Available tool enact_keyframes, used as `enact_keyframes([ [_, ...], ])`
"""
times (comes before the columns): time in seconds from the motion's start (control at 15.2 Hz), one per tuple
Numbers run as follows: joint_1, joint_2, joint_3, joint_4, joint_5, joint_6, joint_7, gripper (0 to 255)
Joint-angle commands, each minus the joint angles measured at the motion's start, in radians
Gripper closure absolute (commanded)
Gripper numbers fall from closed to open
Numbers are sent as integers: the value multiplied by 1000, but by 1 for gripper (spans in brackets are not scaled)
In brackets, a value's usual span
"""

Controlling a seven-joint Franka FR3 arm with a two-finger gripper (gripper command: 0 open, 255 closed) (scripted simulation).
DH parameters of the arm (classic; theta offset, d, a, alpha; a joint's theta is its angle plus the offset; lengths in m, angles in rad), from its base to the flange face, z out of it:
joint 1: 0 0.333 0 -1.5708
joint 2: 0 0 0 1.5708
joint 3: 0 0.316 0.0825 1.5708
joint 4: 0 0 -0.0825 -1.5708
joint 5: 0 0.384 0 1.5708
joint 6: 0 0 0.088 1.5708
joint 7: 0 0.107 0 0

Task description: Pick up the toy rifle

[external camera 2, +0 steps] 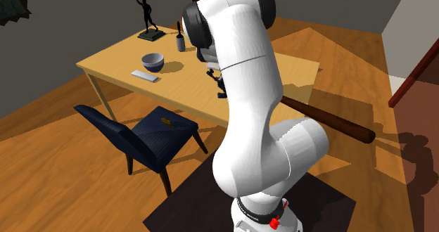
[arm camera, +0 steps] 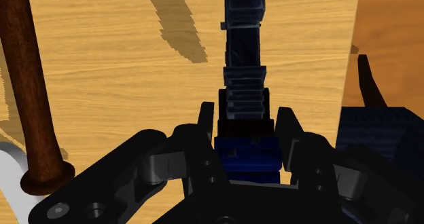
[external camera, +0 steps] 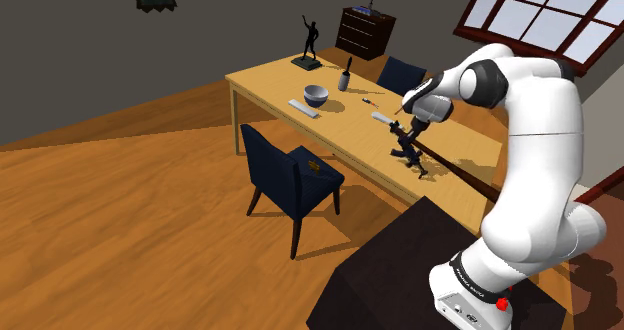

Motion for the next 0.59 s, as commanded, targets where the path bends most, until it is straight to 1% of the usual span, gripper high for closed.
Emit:
enact_keyframes([
  [0.0, 6, -22, -10, -4, -9, -18, 6, 255],
  [0.4, 25, -81, -35, -15, -36, -66, 24, 255],
  [0.53, 25, -83, -36, -15, -37, -68, 24, 255],
])
